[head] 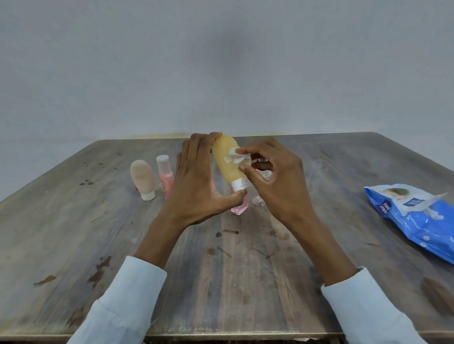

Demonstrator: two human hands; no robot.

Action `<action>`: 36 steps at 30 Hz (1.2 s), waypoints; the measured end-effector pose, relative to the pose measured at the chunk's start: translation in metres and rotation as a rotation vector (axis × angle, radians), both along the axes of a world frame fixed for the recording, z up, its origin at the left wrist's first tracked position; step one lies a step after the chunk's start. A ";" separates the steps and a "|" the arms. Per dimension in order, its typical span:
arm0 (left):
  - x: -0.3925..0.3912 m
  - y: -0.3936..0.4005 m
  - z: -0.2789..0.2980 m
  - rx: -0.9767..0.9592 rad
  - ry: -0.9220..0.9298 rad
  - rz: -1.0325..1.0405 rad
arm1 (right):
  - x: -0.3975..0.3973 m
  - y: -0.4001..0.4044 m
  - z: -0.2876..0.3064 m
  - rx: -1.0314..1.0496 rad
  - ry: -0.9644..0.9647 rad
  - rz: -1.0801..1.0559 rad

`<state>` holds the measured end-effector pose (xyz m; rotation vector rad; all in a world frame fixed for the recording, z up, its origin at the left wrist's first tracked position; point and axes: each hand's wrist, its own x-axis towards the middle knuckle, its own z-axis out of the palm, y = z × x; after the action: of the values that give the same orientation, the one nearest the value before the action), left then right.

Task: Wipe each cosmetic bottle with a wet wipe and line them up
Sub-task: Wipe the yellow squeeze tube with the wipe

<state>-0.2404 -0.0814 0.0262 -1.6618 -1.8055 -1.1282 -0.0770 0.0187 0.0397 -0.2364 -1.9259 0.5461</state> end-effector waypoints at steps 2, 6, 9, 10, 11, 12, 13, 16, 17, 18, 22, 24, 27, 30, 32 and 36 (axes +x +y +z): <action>-0.001 -0.001 0.001 -0.005 0.025 0.039 | -0.001 0.000 -0.002 0.034 -0.016 0.014; 0.000 -0.003 0.002 -0.024 0.079 0.097 | -0.006 -0.009 -0.009 0.170 -0.131 0.063; 0.001 -0.003 0.002 -0.032 0.101 0.109 | -0.008 -0.009 -0.011 0.180 -0.110 0.011; 0.003 -0.003 0.003 -0.029 0.100 0.109 | -0.008 -0.008 -0.010 0.153 -0.078 -0.024; 0.004 -0.003 0.004 -0.029 0.100 0.109 | -0.008 -0.007 -0.010 0.123 -0.048 -0.057; 0.005 -0.003 0.004 -0.031 0.104 0.111 | -0.007 -0.005 -0.009 0.095 -0.023 -0.081; 0.006 -0.003 0.005 -0.035 0.110 0.114 | -0.007 -0.004 -0.009 0.072 -0.008 -0.097; 0.007 -0.002 0.004 -0.045 0.125 0.128 | -0.007 -0.003 -0.010 0.038 0.002 -0.137; 0.007 -0.002 0.004 -0.047 0.125 0.129 | -0.007 -0.003 -0.010 0.041 0.005 -0.145; 0.007 -0.002 0.004 -0.047 0.125 0.129 | -0.008 -0.003 -0.010 0.054 0.001 -0.146; 0.008 -0.002 0.004 -0.045 0.122 0.132 | -0.011 -0.010 -0.012 0.191 -0.120 -0.060; 0.008 -0.003 0.003 -0.053 0.125 0.128 | -0.013 -0.011 -0.014 0.261 -0.163 -0.046; 0.013 -0.002 0.004 -0.056 0.143 0.118 | -0.013 -0.012 -0.014 0.243 -0.102 -0.090; 0.022 -0.001 0.006 -0.044 0.196 0.104 | -0.010 -0.012 -0.011 0.184 -0.021 -0.151; 0.027 -0.001 0.007 -0.049 0.204 0.080 | -0.008 -0.008 -0.008 0.118 0.052 -0.183; 0.032 0.001 0.006 -0.029 0.220 0.044 | -0.002 -0.001 -0.003 -0.003 0.160 -0.270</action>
<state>-0.2089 -0.0807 0.0323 -1.6818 -1.7165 -0.8669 -0.0785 0.0174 0.0372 -0.4344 -1.7042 0.3754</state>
